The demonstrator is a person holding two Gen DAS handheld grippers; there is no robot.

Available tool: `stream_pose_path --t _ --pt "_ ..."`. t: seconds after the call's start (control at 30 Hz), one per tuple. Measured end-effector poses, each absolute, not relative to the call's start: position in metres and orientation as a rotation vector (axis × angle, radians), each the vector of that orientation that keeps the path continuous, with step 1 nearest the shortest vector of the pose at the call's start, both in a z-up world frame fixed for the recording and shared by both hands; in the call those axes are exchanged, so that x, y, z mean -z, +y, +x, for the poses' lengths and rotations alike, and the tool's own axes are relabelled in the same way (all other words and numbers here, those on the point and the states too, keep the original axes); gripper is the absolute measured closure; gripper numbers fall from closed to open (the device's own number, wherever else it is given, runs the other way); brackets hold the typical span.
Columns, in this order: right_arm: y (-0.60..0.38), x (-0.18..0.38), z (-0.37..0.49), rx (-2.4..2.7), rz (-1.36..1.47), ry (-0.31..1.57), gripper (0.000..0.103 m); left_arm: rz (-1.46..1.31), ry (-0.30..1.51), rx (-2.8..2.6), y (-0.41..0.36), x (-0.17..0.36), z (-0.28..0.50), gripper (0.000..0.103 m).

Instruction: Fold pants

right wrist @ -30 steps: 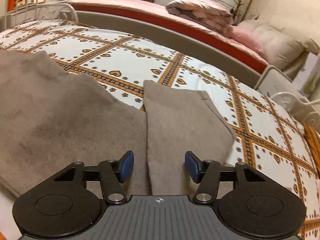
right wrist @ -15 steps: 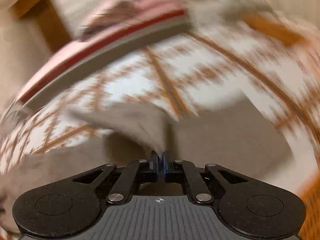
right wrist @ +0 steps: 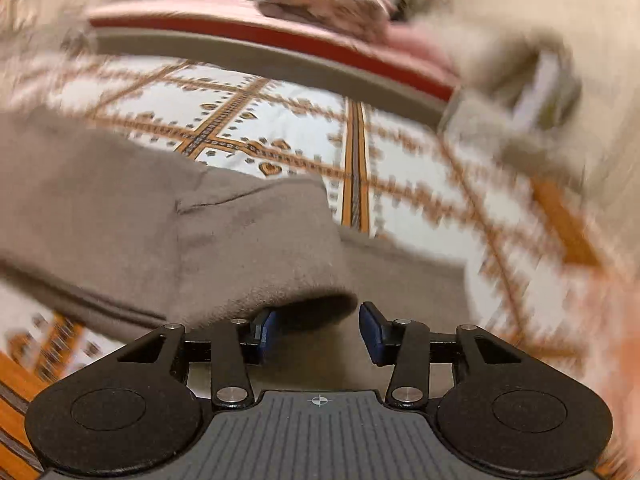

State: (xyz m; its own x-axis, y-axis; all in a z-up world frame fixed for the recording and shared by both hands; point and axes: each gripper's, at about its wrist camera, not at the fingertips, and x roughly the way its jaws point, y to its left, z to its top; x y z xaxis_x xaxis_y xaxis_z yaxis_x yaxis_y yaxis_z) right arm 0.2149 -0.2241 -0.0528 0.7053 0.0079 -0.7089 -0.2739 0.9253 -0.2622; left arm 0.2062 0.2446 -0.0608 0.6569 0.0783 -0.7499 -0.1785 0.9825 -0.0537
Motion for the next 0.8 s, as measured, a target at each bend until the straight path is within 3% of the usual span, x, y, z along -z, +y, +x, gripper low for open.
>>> stream_pose_path --t 0.2,0.43,0.5,0.53,0.7,0.8 --pt "-0.206 0.068 0.215 -0.215 -0.569 0.654 0.055 -0.136 0.837 -0.149 0.246 0.059 0.205 0.042" --pt "-0.208 0.056 0.226 -0.254 -0.443 0.642 0.056 -0.171 0.82 -0.152 0.253 0.055 0.202 0.045" --pt "-0.211 0.051 0.23 -0.264 -0.38 0.666 0.085 -0.148 0.828 -0.149 0.25 0.057 0.202 0.045" --pt "-0.222 0.049 0.238 -0.247 -0.254 0.708 0.095 -0.14 0.83 -0.149 0.248 0.057 0.203 0.045" --pt "-0.357 0.055 0.239 -0.01 0.809 0.75 0.095 -0.129 0.835 -0.144 0.247 0.058 0.202 0.044" --pt "-0.408 0.102 0.224 0.139 1.177 0.858 0.095 -0.124 0.837 -0.141 0.247 0.059 0.203 0.043"
